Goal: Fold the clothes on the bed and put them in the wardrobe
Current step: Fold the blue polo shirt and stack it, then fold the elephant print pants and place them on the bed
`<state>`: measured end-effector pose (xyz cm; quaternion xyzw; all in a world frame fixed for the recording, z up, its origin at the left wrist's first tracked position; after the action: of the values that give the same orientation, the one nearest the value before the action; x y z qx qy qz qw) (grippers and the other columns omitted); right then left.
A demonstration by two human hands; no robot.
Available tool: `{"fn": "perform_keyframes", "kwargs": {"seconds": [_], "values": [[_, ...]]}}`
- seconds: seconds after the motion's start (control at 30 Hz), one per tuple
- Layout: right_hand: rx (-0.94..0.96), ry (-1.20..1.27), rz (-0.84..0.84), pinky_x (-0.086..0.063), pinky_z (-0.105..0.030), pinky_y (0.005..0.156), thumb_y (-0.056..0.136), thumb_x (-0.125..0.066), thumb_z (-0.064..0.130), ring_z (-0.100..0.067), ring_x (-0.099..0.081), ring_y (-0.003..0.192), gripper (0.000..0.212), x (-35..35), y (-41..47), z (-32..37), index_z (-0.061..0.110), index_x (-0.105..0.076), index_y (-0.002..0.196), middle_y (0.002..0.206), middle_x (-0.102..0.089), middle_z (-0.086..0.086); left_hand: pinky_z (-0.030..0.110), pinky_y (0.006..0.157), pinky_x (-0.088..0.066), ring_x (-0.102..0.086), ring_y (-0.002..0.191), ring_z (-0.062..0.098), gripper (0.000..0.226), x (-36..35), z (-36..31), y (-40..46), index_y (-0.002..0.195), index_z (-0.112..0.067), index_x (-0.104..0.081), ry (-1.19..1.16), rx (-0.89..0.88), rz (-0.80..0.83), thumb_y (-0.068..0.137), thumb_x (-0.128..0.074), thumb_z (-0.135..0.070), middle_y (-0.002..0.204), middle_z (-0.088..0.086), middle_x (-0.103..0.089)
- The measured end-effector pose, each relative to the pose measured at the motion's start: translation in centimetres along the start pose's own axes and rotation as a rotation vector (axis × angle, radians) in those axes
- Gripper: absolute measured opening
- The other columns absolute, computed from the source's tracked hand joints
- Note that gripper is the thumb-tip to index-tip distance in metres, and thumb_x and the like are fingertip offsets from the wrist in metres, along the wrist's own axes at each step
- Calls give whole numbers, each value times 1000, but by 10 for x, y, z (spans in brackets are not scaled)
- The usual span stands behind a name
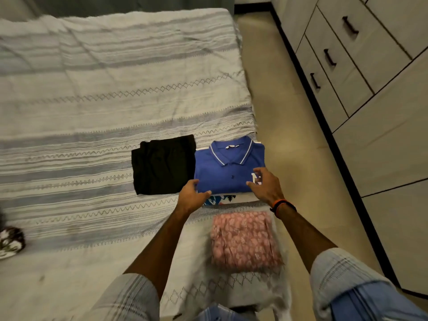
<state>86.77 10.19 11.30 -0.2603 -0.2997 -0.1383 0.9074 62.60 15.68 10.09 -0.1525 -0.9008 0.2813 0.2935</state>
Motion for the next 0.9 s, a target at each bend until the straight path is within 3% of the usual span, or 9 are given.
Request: {"fn": "perform_keyframes", "kwargs": {"seconds": [0.13, 0.3, 0.5, 0.9], "values": [[88, 30, 46, -51, -33, 86, 85, -75, 14, -28, -62, 108, 49, -20, -43, 23, 4, -53, 128, 128, -57, -13, 35, 100, -45, -52, 127, 27, 66, 29, 18, -50, 142, -9, -42, -40, -6, -98, 86, -74, -20, 146, 10, -47], [192, 24, 106, -55, -44, 88, 83, -76, 13, -25, -65, 96, 41, -70, -93, 63, 9, -58, 120, 118, -62, -8, 35, 101, -46, -53, 123, 26, 60, 87, 73, -105, 137, -11, -49, -160, 9, -222, 85, -75, -24, 142, 11, -50], [317, -23, 218, -49, -27, 80, 85, -74, 13, -18, -62, 90, 42, -156, -159, 125, 9, -57, 123, 115, -62, -5, 34, 98, -47, -56, 118, 23, 55, 168, 162, -164, 134, -10, -51, -280, 37, -334, 85, -75, -21, 138, 11, -53], [487, -88, 437, -49, -21, 70, 86, -73, 14, -16, -63, 86, 36, -376, -306, 255, 10, -59, 118, 114, -64, -6, 29, 91, -46, -56, 105, 16, 50, 352, 384, -277, 127, -9, -56, -479, 175, -583, 84, -76, -22, 124, 8, -58]]}}
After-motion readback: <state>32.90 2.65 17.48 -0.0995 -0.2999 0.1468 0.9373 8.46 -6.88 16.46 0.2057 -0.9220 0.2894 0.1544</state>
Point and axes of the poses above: each hand's wrist, its own y-axis towards the middle knuckle, its own x-axis out of the back of the hand, z = x × y, the point moved 6 cm from there along y, towards the middle knuckle
